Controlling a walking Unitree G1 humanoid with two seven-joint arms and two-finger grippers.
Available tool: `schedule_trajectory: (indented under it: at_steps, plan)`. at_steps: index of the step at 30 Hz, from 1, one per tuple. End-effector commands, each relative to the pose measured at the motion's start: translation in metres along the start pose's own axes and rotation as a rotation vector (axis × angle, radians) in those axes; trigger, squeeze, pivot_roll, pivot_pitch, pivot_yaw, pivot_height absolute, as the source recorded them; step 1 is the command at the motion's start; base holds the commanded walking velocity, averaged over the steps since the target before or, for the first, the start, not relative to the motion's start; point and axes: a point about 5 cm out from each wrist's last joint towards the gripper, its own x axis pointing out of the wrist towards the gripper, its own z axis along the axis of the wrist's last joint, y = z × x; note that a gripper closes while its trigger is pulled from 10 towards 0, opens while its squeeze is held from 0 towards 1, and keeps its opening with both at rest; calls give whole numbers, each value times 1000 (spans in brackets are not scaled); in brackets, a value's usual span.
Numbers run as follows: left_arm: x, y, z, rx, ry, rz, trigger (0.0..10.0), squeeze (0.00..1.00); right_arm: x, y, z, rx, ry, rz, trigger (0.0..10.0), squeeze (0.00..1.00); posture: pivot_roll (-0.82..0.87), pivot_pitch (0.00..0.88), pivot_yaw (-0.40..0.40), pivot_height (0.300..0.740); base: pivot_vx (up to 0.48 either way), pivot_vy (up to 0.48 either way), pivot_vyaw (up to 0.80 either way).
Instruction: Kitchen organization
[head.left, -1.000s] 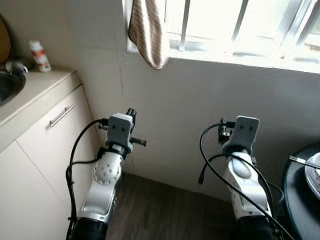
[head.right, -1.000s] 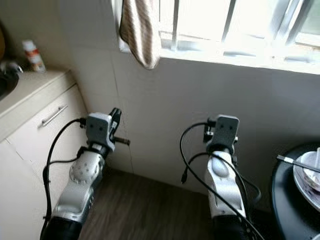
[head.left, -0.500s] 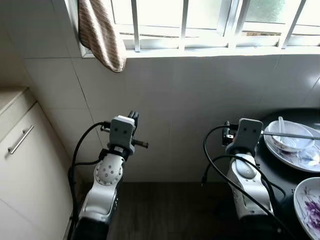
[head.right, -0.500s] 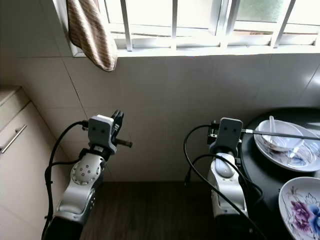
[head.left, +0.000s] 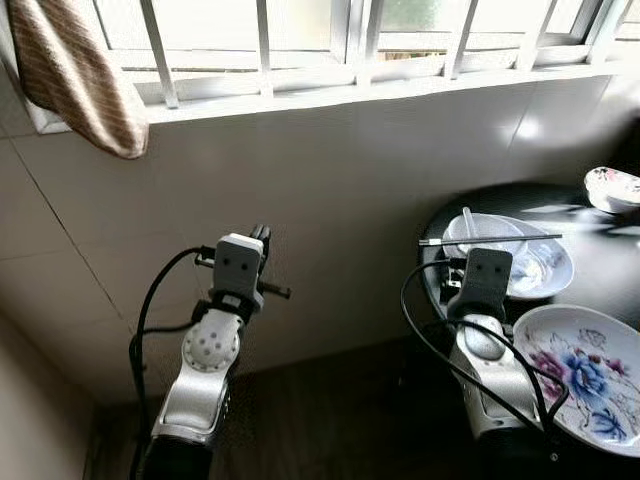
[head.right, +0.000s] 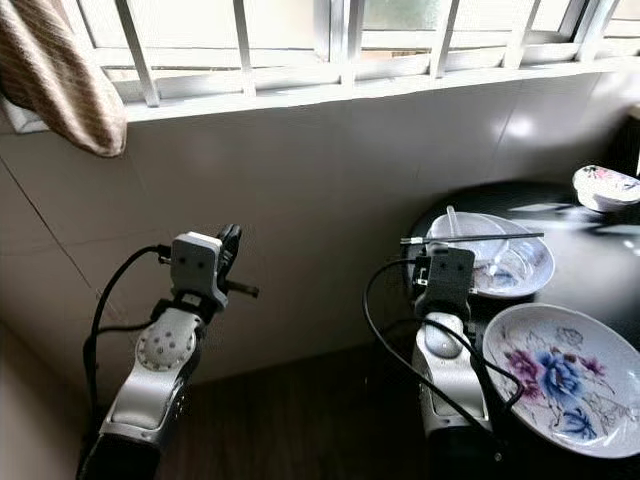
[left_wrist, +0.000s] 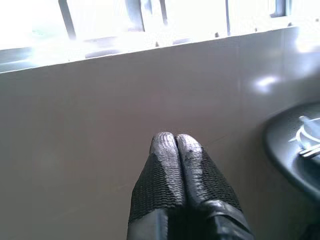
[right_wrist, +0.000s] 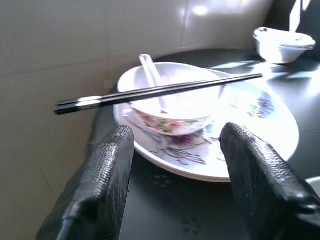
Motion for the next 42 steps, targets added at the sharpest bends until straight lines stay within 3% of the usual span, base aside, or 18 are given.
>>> schedule_trajectory:
  at_steps: [1, 30, 37, 42]
  plan:
    - [0, 4, -2, 21, 12, 5, 10000, 0, 0, 3, 1, -4, 3, 1, 10000, 0, 98, 0, 13, 740, 0, 0, -800]
    - [0, 5, -3, 29, 17, 2, 10000, 0, 0, 3, 4, -4, -18, -2, 10000, 0, 94, 0, 20, 740, 0, 0, -796]
    - [0, 5, -3, 31, 19, 5, 10000, 0, 1, 4, 6, 89, -6, 18, 10000, 0, 93, 0, 18, 740, 0, 0, -196]
    - [0, 4, -3, 31, 19, 5, 10000, 0, 4, -1, 0, 161, 63, 4, 10000, 0, 92, 0, 16, 740, 0, 0, 0]
